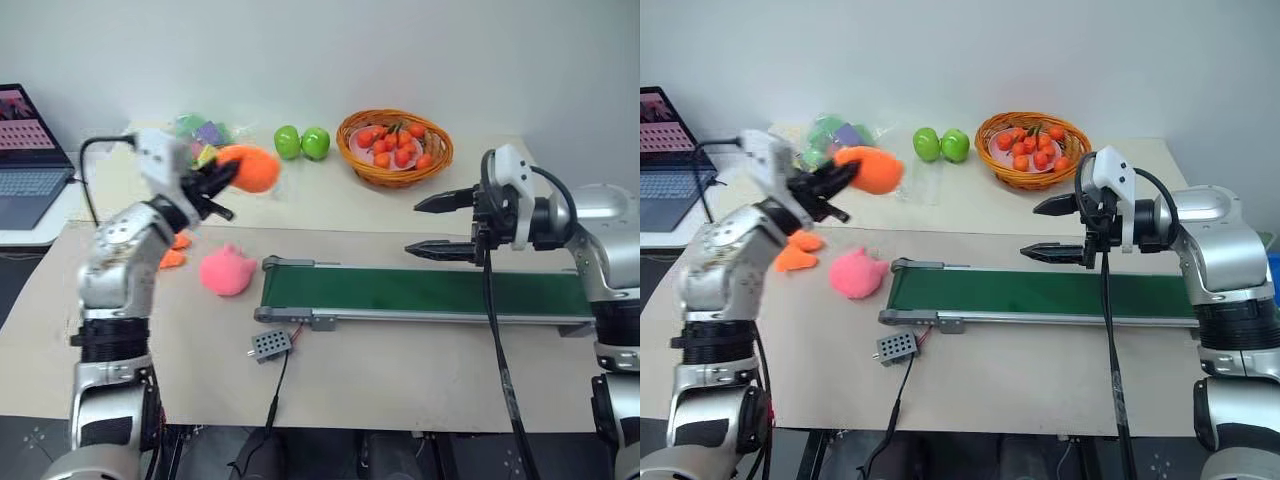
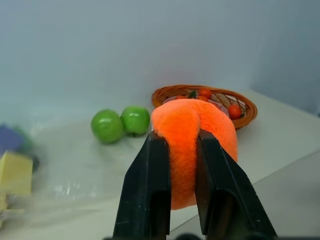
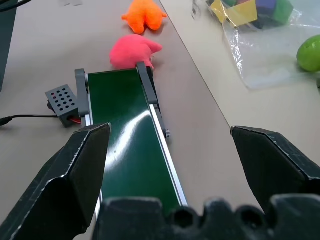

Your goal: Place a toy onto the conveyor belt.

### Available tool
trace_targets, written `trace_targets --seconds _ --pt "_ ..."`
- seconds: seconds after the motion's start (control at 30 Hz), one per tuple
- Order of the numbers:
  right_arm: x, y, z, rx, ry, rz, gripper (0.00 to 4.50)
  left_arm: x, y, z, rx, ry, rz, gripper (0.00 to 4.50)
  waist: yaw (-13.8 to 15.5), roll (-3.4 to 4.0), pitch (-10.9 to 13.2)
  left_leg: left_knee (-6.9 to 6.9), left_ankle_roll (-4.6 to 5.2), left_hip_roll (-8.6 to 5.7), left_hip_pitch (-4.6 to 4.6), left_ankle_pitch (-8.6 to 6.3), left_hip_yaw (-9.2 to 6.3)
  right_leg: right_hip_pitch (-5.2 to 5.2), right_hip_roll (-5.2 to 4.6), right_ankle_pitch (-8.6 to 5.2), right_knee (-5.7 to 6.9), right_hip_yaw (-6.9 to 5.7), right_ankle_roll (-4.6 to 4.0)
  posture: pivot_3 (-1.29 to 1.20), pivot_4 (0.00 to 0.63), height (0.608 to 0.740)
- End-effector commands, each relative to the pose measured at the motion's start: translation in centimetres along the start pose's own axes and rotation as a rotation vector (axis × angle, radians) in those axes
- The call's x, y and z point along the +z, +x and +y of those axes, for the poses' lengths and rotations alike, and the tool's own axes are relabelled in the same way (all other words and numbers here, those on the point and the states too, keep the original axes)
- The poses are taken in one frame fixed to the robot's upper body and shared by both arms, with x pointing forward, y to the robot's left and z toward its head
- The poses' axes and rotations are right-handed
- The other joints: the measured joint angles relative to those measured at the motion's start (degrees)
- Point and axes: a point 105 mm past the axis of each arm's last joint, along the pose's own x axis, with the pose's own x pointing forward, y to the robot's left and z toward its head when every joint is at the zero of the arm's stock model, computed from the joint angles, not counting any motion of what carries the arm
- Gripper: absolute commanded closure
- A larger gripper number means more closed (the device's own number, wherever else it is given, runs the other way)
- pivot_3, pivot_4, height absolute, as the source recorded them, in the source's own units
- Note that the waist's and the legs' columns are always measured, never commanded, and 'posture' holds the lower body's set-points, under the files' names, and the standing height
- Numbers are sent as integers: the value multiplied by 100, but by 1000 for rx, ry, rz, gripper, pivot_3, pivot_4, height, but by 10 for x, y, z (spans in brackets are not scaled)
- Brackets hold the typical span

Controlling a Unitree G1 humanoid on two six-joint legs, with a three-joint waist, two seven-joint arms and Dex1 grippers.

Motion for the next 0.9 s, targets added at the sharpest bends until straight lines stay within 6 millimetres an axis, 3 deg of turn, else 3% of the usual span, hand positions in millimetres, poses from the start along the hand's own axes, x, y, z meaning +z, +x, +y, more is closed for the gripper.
trace_targets --seconds 0.03,0.27,0.4,0.57,0.9 --pt "12 -10 -1 -38 -55 -32 0 11 3 -31 -61 468 -65 3844 -19 1 0 -1 2 0 1 -1 0 0 0 0 -2 0 0 0 150 738" --pt "10 -14 2 -50 -45 -29 0 4 -12 -56 -143 982 -186 3844 21 2 0 -2 12 1 -1 -6 1 0 0 2 -6 0 1 0 150 738" --pt "12 -19 5 -47 -23 -46 0 -15 -35 -83 -244 1249 -293 3844 35 7 -1 -4 17 2 1 -10 2 2 0 3 -11 0 3 0 150 738" --pt "13 -20 6 -47 -13 -52 0 -46 -53 -101 -287 1338 -324 3844 82 9 0 -5 20 2 -3 -11 5 1 0 7 -18 -1 9 0 150 738" --pt "14 -20 8 -51 -6 -56 0 -92 -60 -92 -273 1388 -237 3844 125 10 -1 -3 20 3 -1 -11 6 1 0 11 -11 -2 11 0 150 738"
